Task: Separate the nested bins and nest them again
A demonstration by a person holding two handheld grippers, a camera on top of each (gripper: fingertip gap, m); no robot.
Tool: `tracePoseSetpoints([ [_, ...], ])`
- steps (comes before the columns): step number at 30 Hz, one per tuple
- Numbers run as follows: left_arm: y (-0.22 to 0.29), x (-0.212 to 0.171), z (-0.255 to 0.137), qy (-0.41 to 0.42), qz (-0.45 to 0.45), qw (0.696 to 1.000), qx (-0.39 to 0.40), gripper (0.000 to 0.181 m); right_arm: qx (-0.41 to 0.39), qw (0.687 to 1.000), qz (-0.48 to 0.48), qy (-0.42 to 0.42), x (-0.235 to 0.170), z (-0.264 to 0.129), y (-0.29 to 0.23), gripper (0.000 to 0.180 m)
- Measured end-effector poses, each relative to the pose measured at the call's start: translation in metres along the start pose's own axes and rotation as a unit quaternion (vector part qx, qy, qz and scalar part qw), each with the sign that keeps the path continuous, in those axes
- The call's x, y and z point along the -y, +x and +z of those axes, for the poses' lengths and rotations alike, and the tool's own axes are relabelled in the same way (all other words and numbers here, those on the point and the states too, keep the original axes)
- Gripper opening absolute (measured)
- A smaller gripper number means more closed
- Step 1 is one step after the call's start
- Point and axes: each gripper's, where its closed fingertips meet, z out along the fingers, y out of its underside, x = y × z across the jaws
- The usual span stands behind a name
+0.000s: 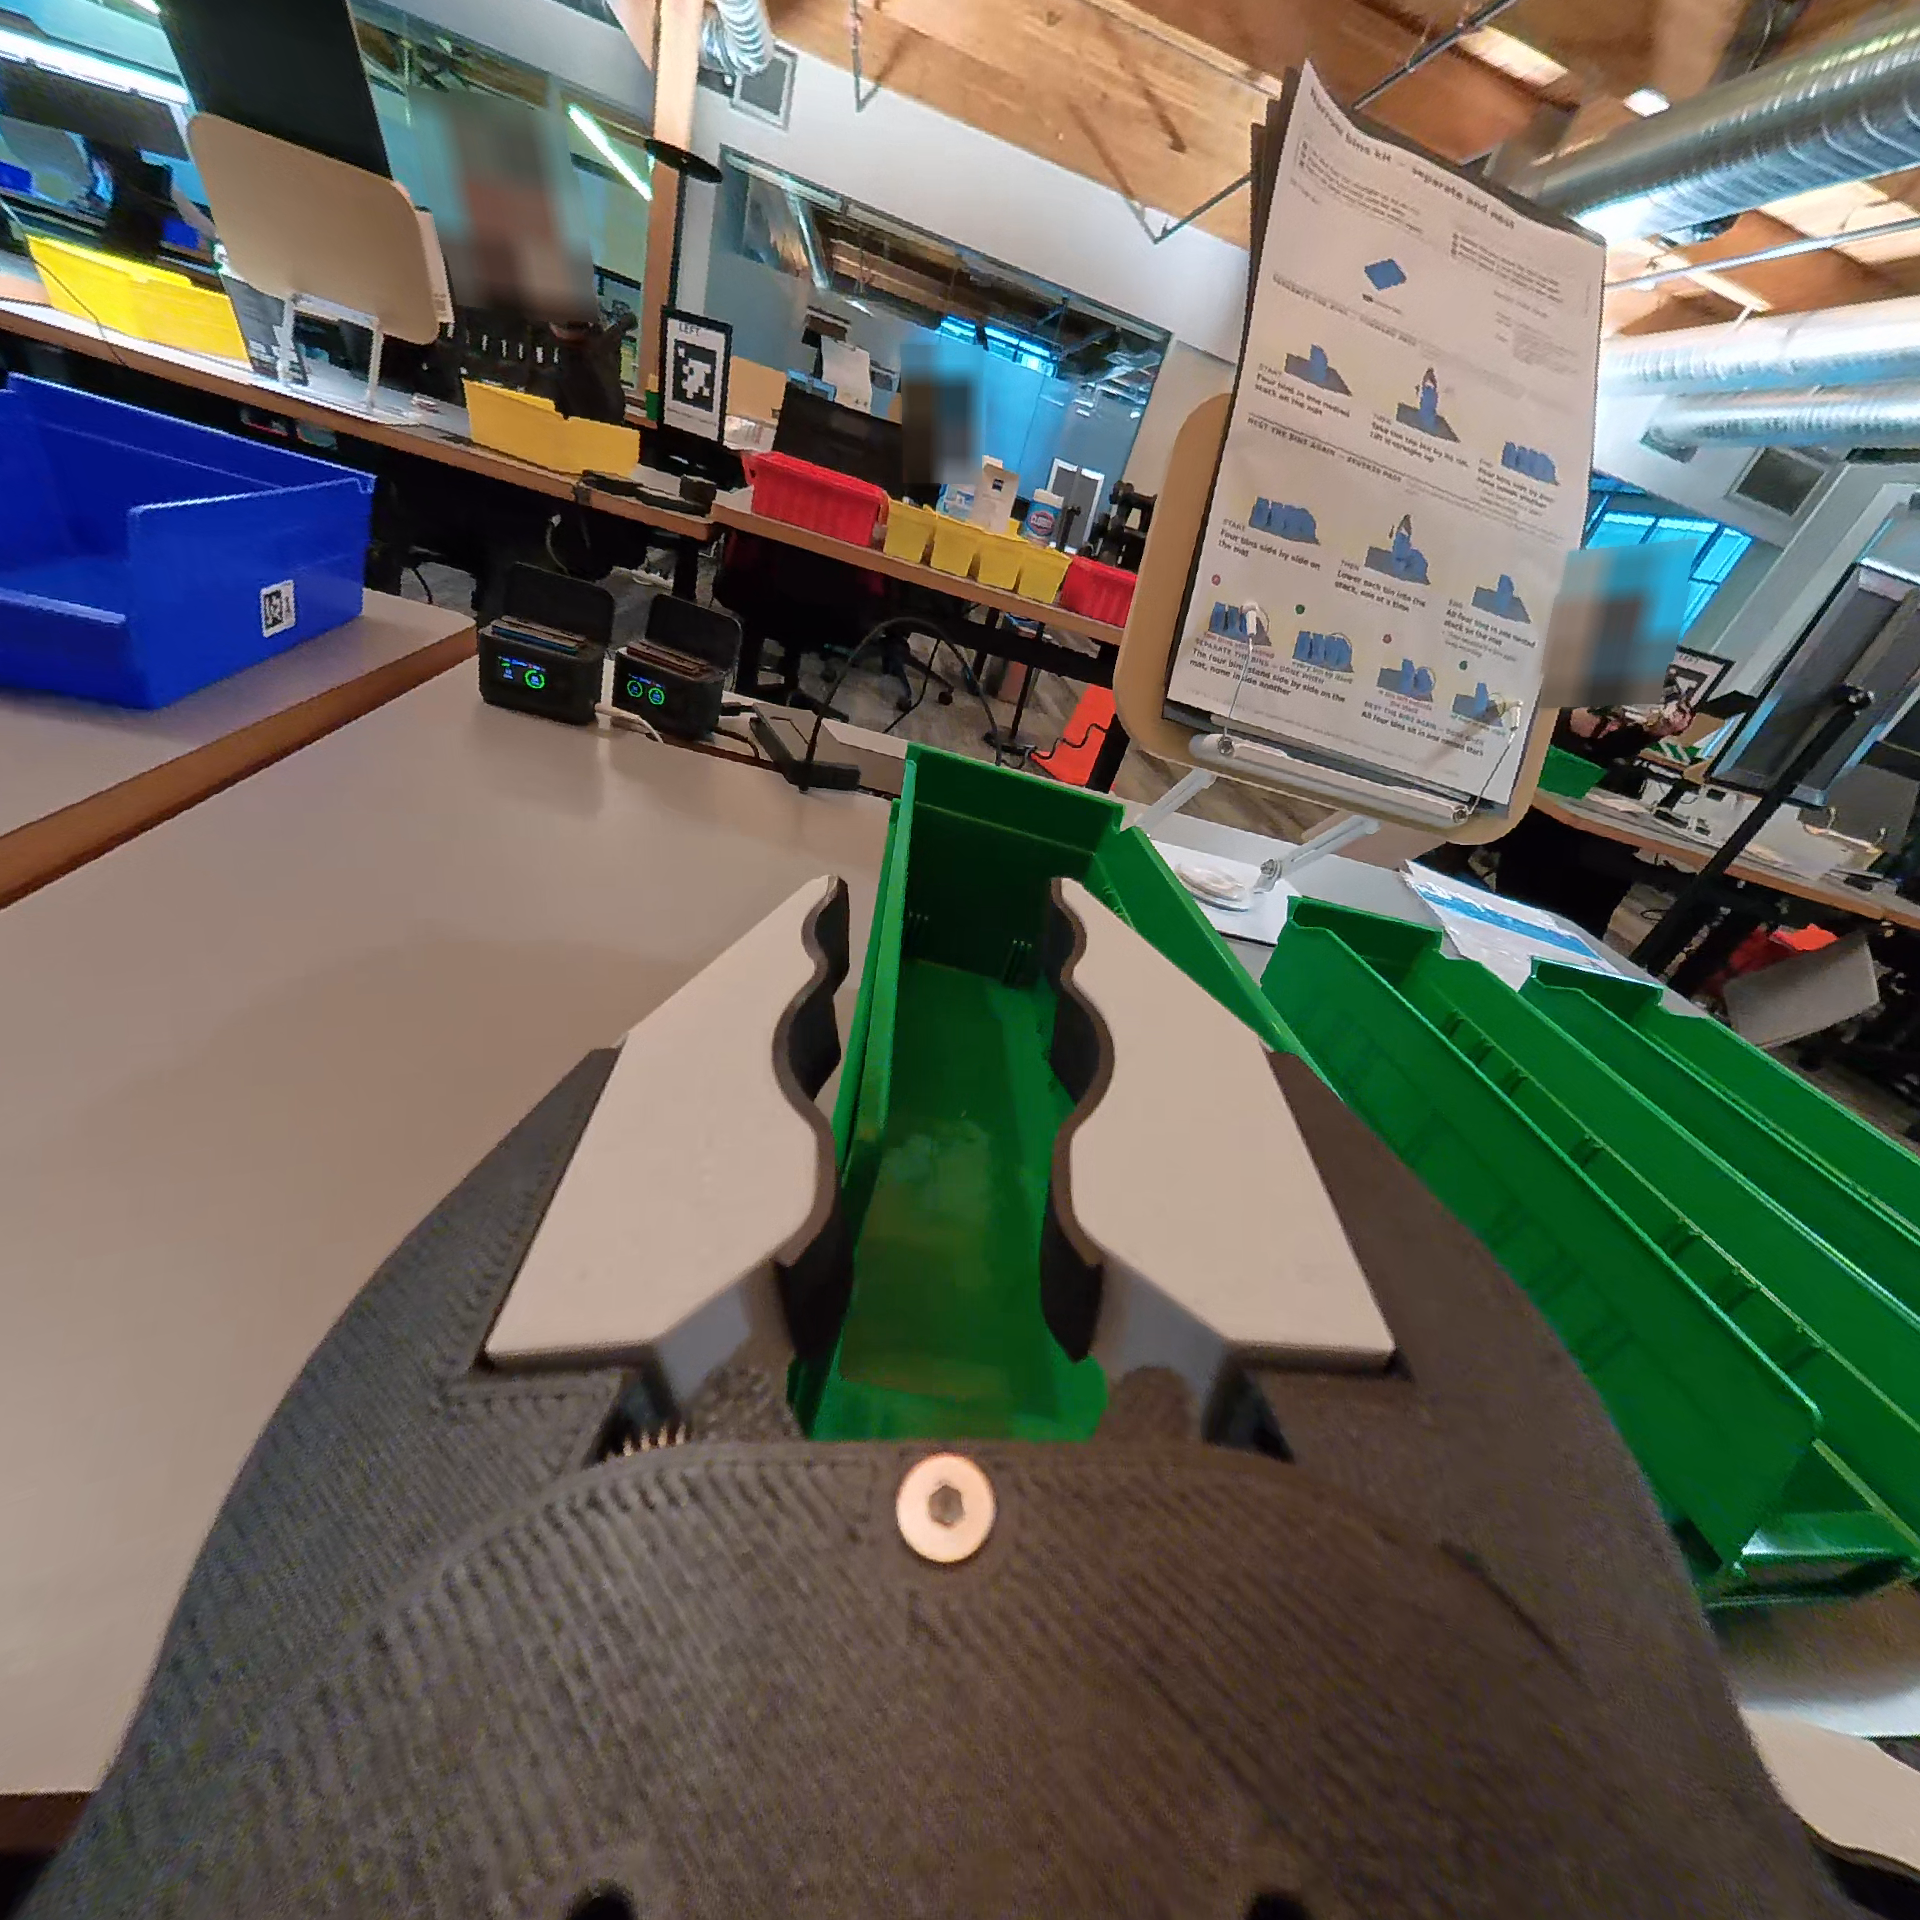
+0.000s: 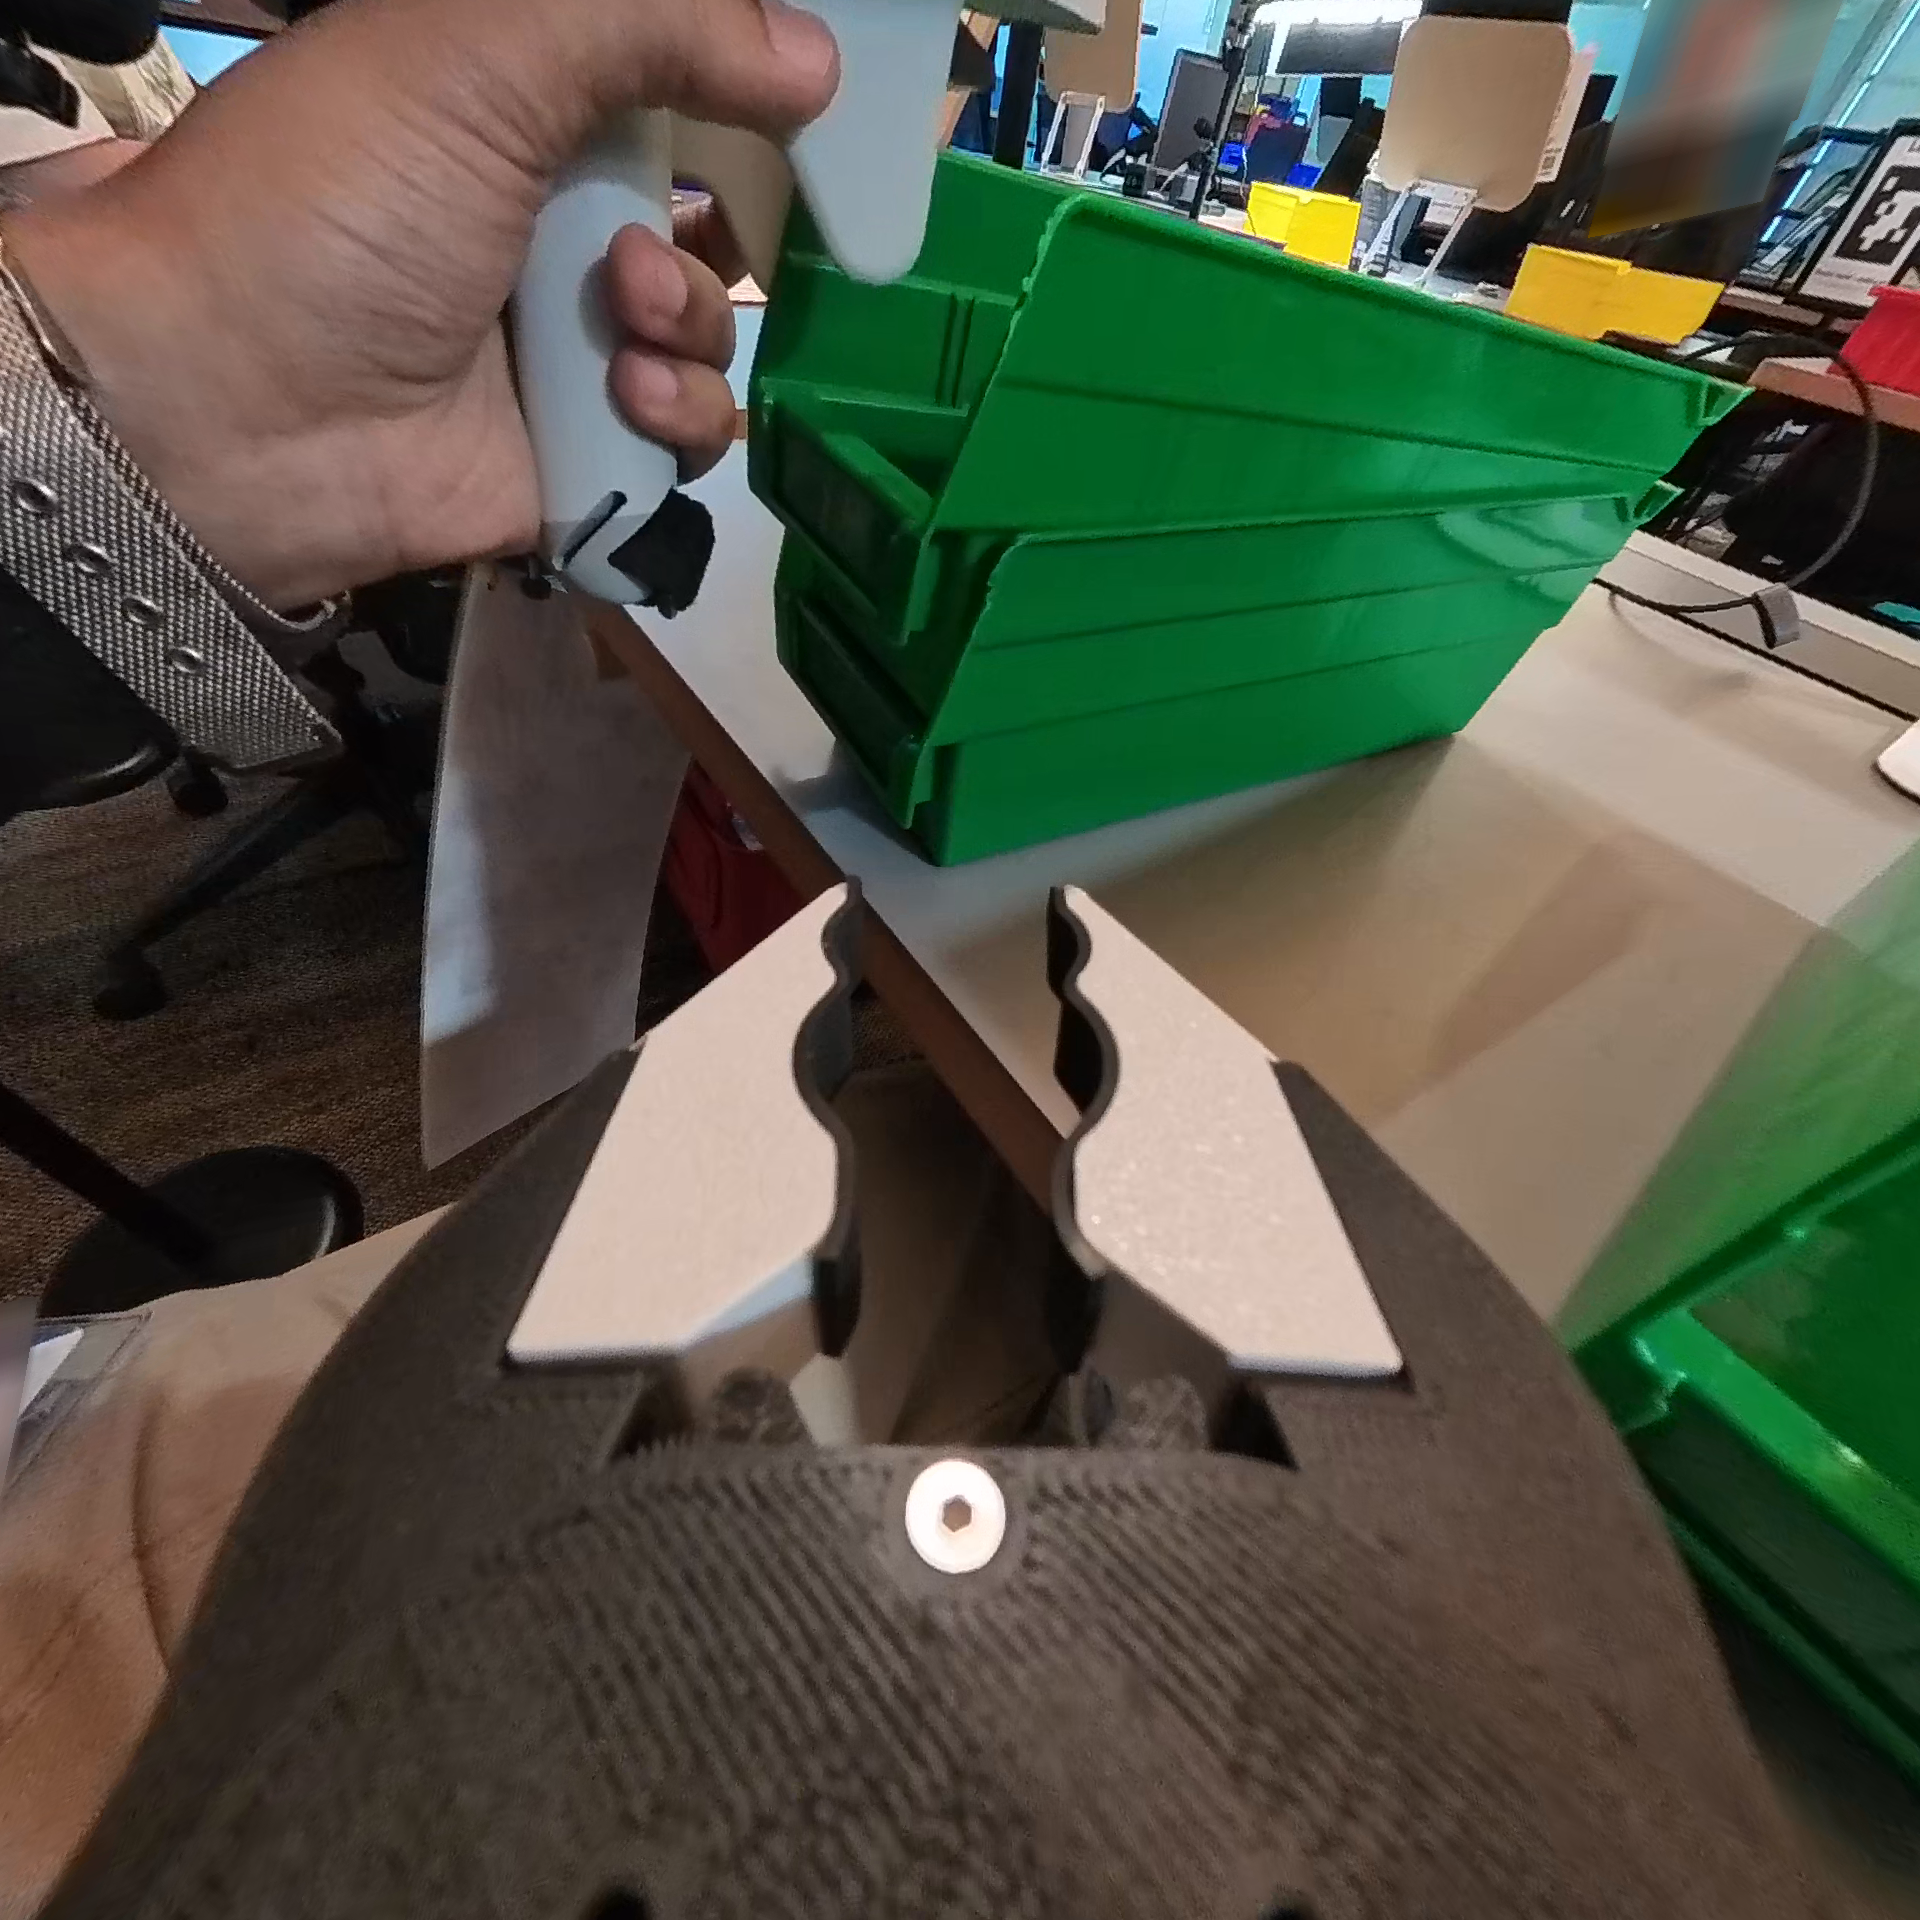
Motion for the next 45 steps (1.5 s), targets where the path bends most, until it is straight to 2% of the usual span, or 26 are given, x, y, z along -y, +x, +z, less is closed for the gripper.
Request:
tracePoseSetpoints([
  [36,0.000,0.004,-0.001,0.006,0.001,1.000,-0.001,0.034,-0.001,1.000,-0.004,0.002,0.000,0.001,0.001,0.034],
  [40,-0.004,-0.004,0.002,-0.017,0.000,1.000,0.005,0.036,-0.001,1.000,0.000,0.002,0.000,0.000,0.002,0.034],
  [45,-0.008,-0.024,0.010,-0.088,0.009,0.996,0.002,0.041,-0.001,1.000,-0.002,0.004,0.002,0.000,0.001,0.035],
])
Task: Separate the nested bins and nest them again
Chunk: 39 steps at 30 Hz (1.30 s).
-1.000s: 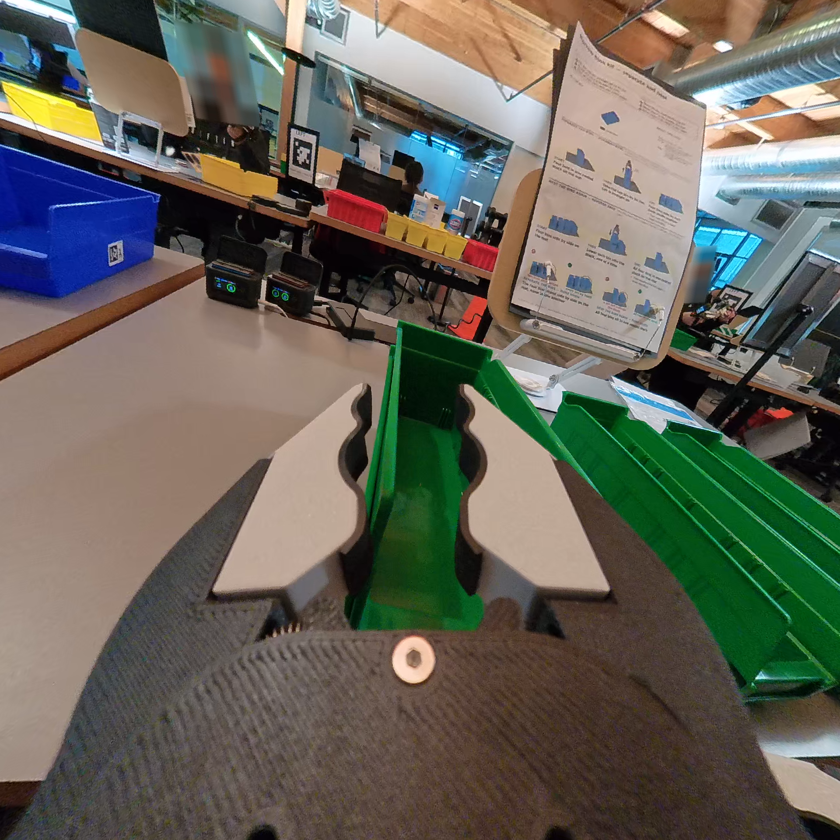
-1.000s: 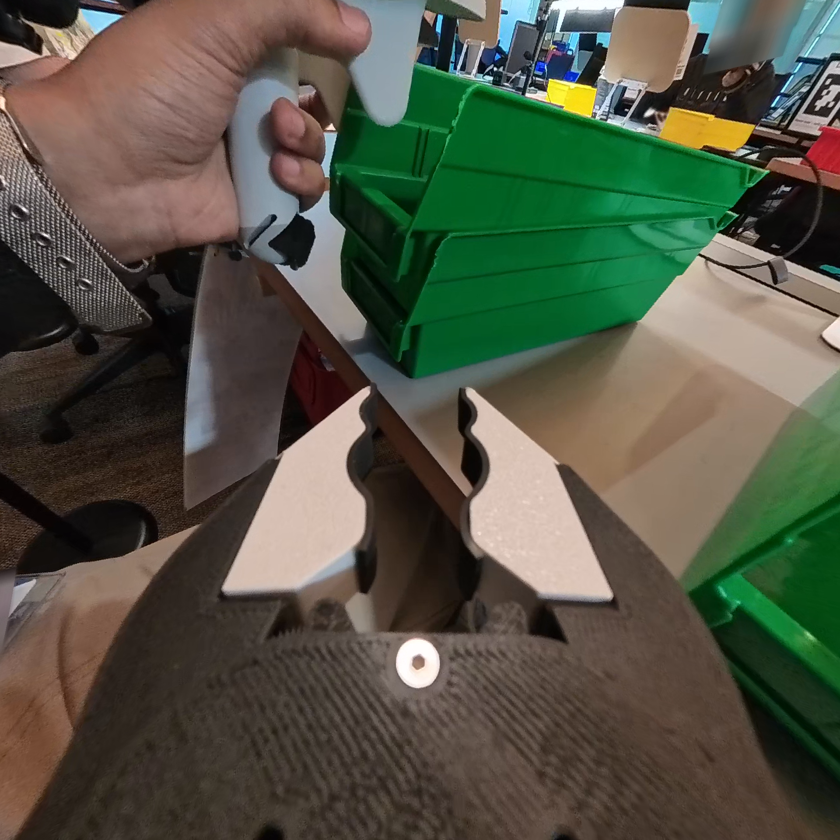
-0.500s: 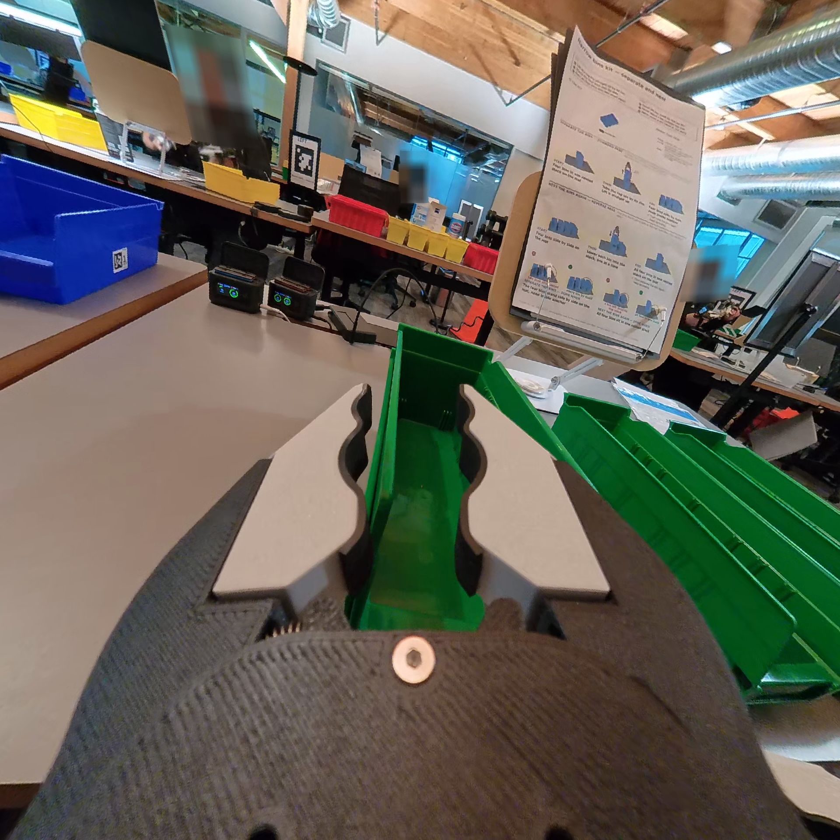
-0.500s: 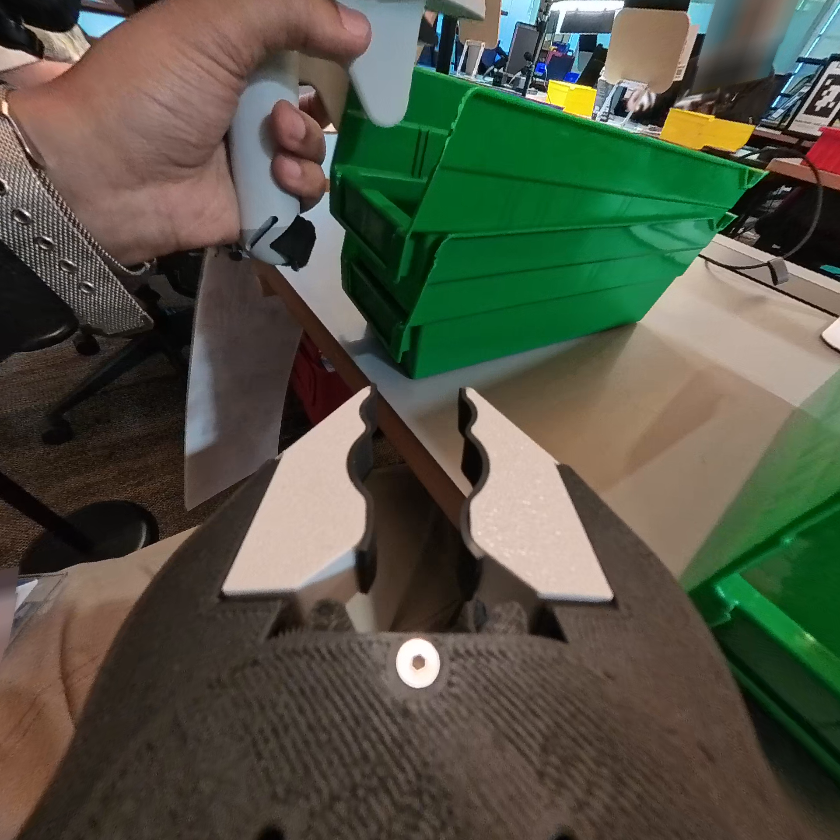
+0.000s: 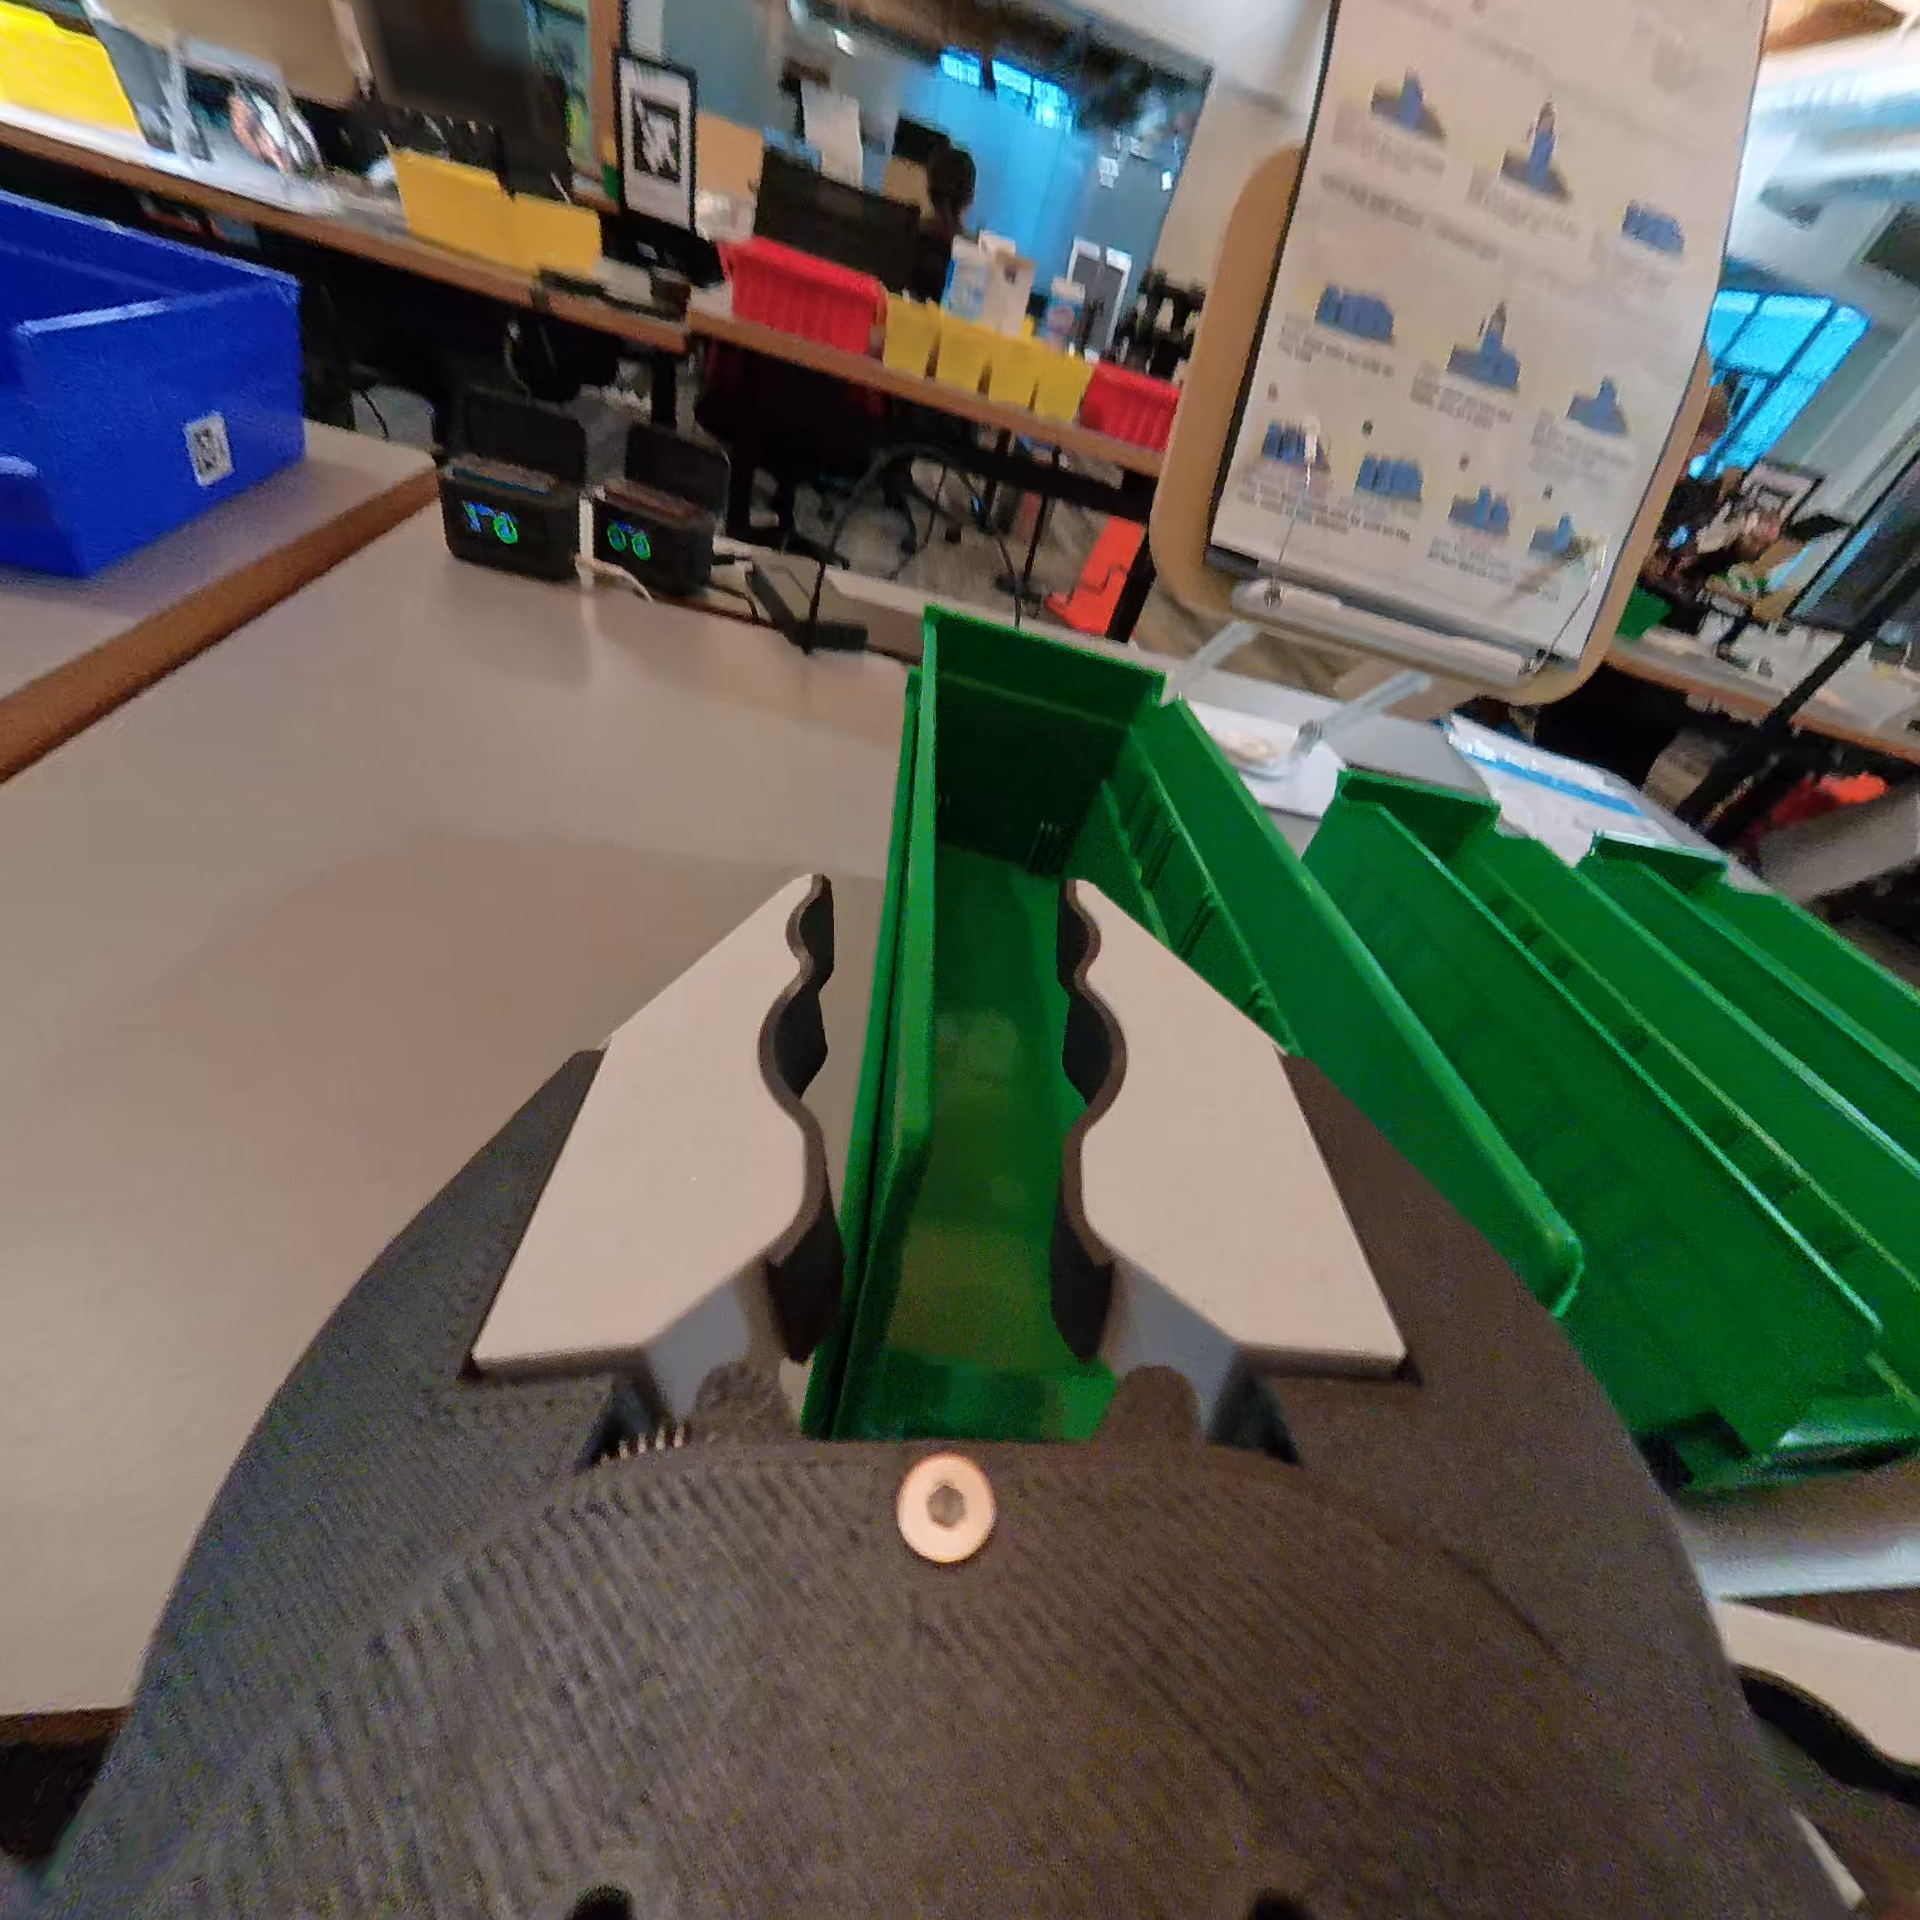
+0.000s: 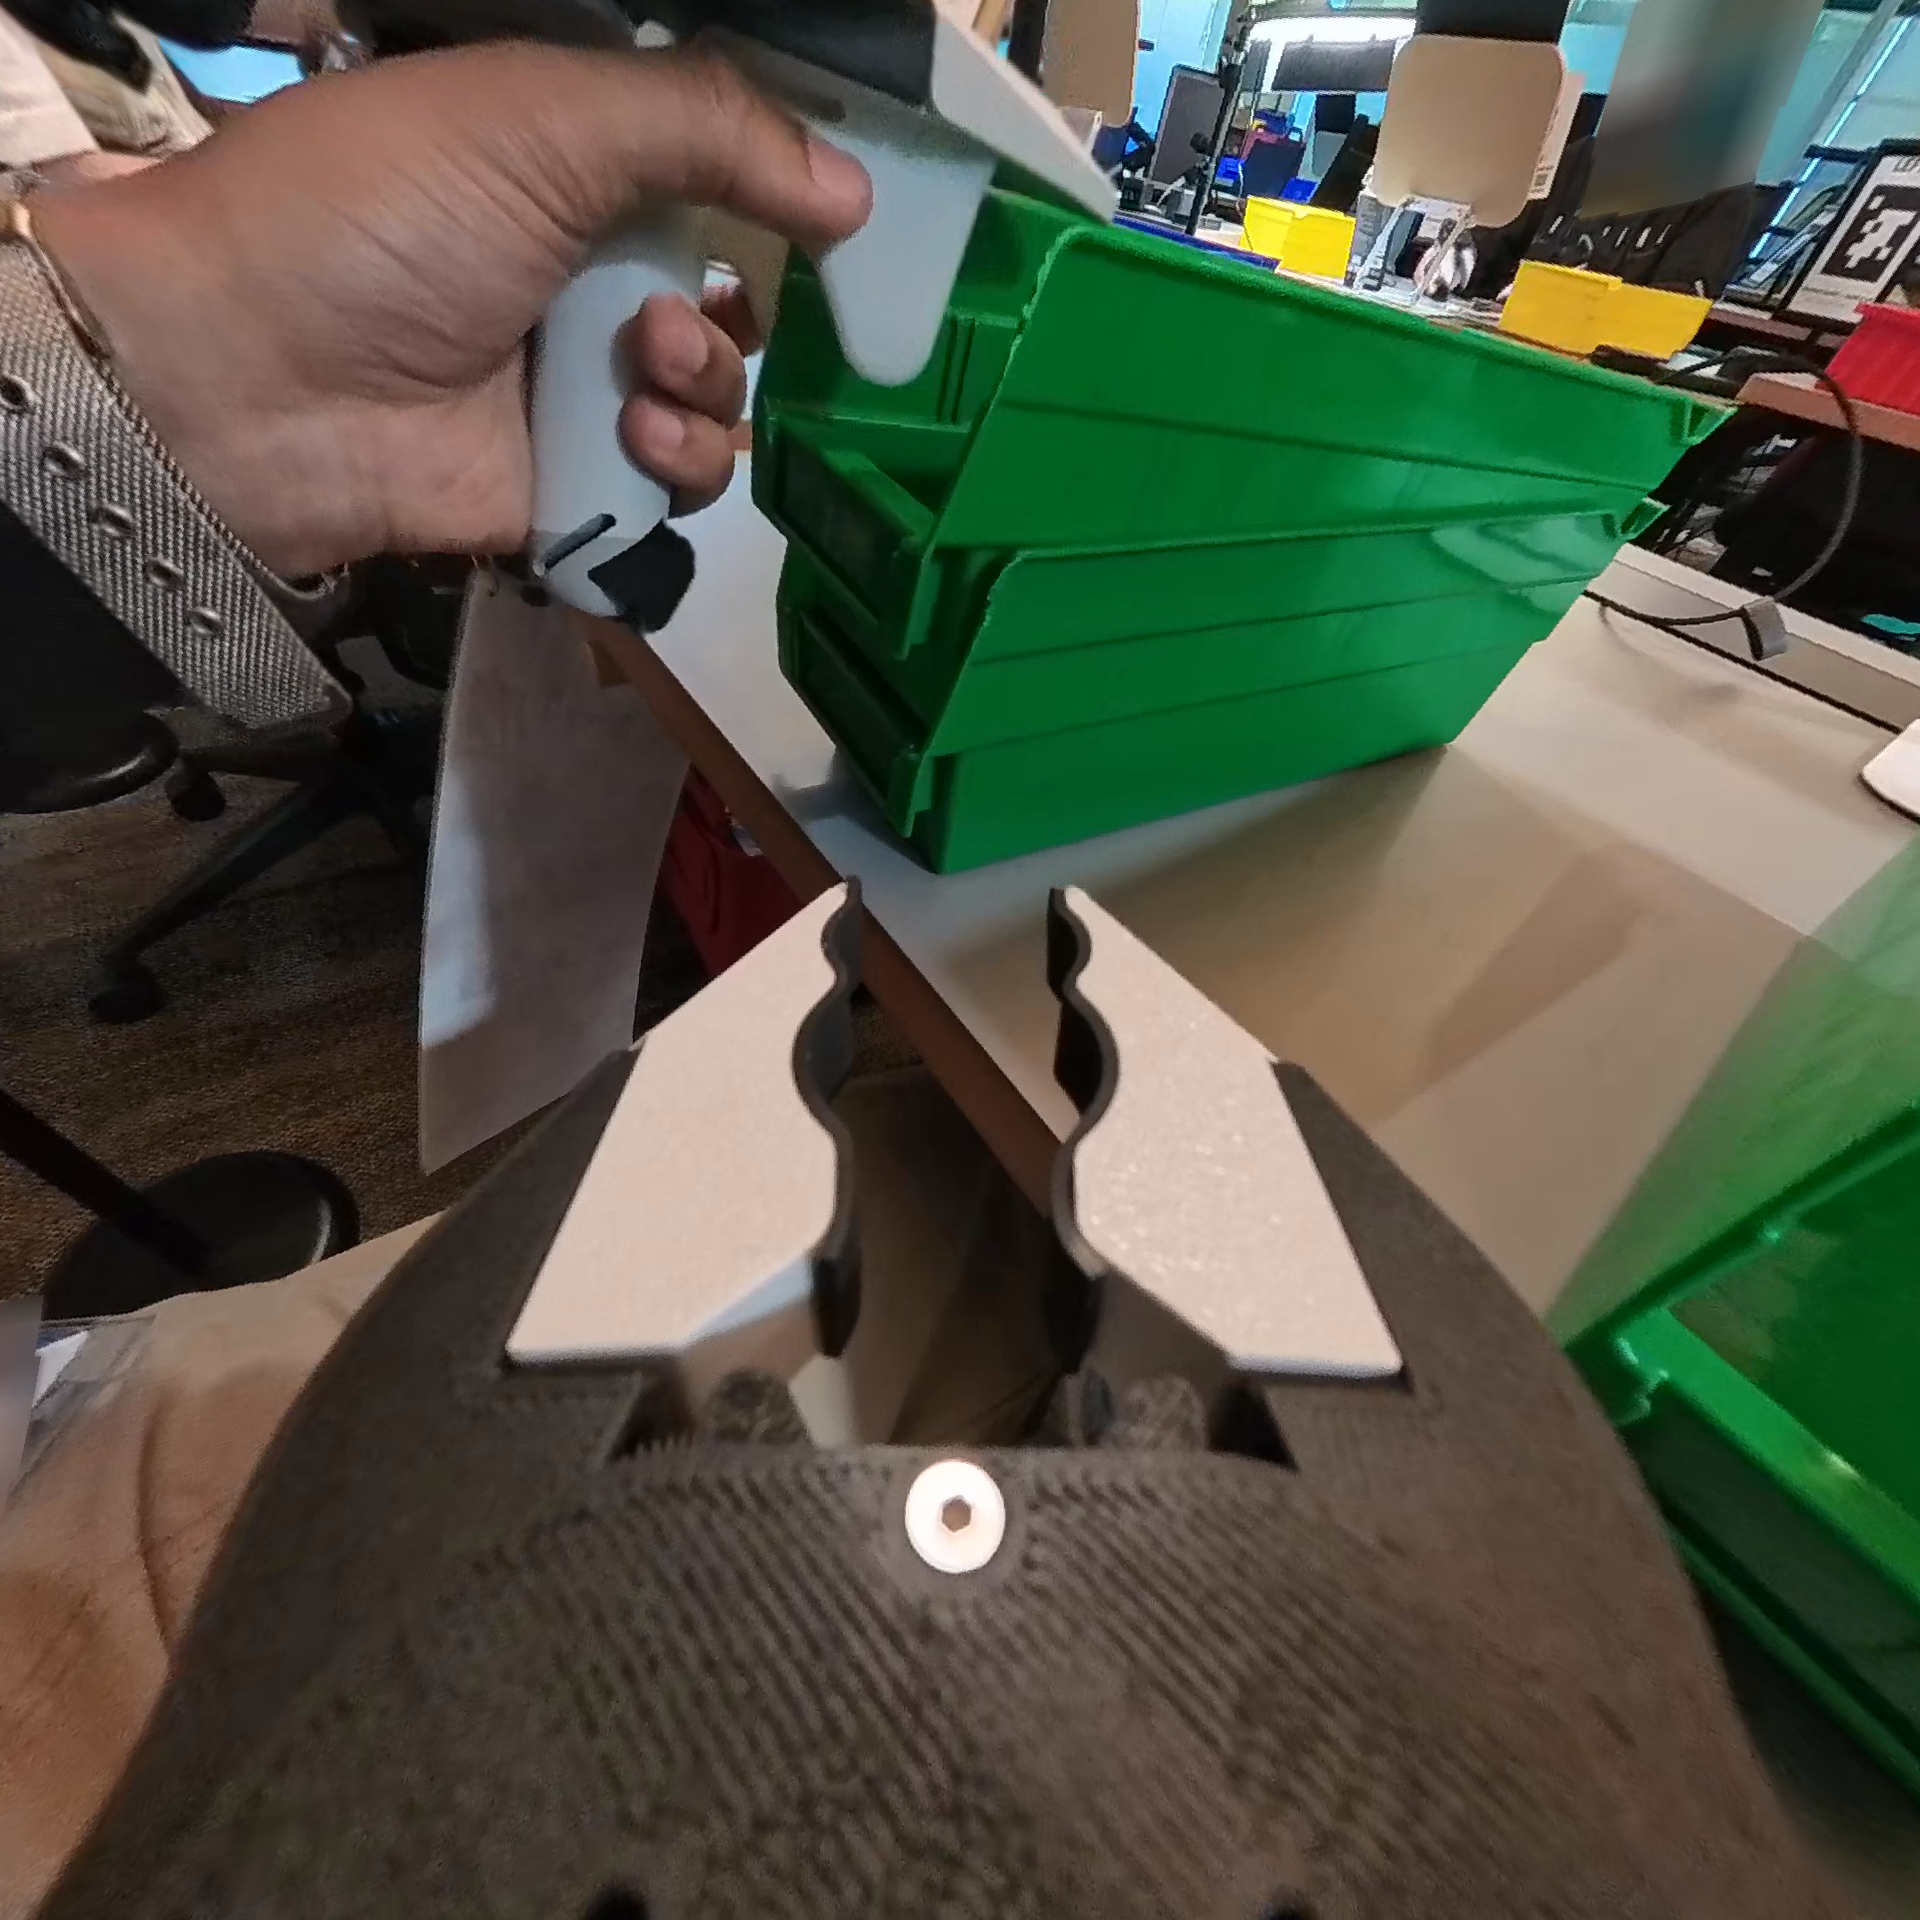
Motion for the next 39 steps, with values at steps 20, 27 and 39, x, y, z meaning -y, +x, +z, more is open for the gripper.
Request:
tracePoseSetpoints([
  [20,-0.013,-0.023,0.010,-0.059,0.028,0.998,-0.009,0.002,0.003,1.000,-0.003,-0.003,-0.001,0.000,-0.004,0.034],
  [27,-0.021,-0.020,0.010,-0.022,0.017,0.999,0.022,0.002,0.003,1.000,0.002,-0.003,-0.001,0.000,-0.002,0.034],
  [39,-0.027,-0.005,0.008,0.005,0.014,1.000,0.026,0.001,0.005,1.000,0.004,-0.005,-0.002,0.001,-0.003,0.034],
])
